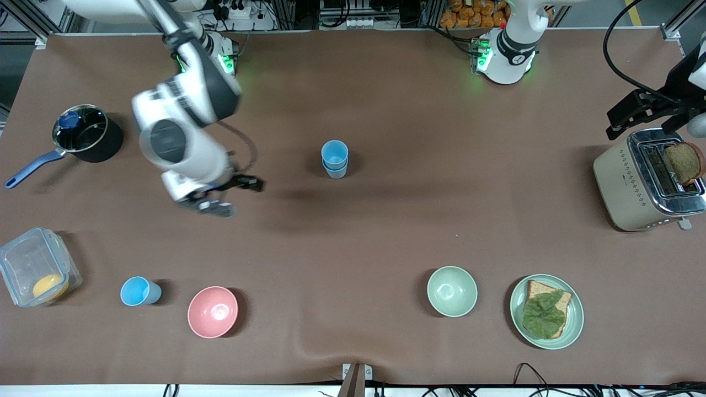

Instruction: Stack blue cups with both arms

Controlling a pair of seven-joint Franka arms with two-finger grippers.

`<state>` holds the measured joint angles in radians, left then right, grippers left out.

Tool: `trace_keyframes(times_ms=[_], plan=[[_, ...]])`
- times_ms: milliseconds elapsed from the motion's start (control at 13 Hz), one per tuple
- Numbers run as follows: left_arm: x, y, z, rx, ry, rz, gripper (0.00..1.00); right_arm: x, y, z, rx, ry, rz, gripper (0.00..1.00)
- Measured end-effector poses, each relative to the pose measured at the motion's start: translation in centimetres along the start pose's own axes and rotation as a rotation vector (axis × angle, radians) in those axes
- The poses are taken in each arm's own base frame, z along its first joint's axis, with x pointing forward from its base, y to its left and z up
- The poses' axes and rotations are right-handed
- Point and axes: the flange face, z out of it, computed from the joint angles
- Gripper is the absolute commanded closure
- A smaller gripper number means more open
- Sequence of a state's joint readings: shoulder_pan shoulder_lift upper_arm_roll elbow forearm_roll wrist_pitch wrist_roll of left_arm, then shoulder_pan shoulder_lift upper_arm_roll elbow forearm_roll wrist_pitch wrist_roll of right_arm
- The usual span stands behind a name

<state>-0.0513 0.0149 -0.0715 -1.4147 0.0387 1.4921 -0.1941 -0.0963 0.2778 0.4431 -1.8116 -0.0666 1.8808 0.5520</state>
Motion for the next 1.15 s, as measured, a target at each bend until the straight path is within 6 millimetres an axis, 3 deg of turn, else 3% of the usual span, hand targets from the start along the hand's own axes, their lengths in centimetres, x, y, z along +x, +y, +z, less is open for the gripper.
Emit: trace_keyframes(times_ms=[154, 308, 615, 846, 1154], plan=[[0.0, 0.0, 0.0, 0.000, -0.001, 0.001, 0.00, 2.0, 7.5, -2.3, 0.014, -0.013, -0.087, 0.00], [-0.1, 0.2, 0.0, -0.001, -0.004, 0.004, 0.00, 2.1, 14.3, -5.9, 0.028, -0.004, -0.158, 0.00], [-0.3, 0.6, 0.0, -0.001, -0.009, 0.011, 0.00, 0.2, 23.9, -16.0, 0.035, 0.082, -0.292, 0.00], [-0.7, 0.7, 0.3, 0.005, -0.041, 0.014, 0.00, -0.2, 27.5, -19.8, 0.031, 0.138, -0.326, 0.00], [-1.1, 0.7, 0.5, 0.011, -0.075, 0.016, 0.00, -0.7, 27.7, -20.7, 0.041, 0.124, -0.241, 0.00]])
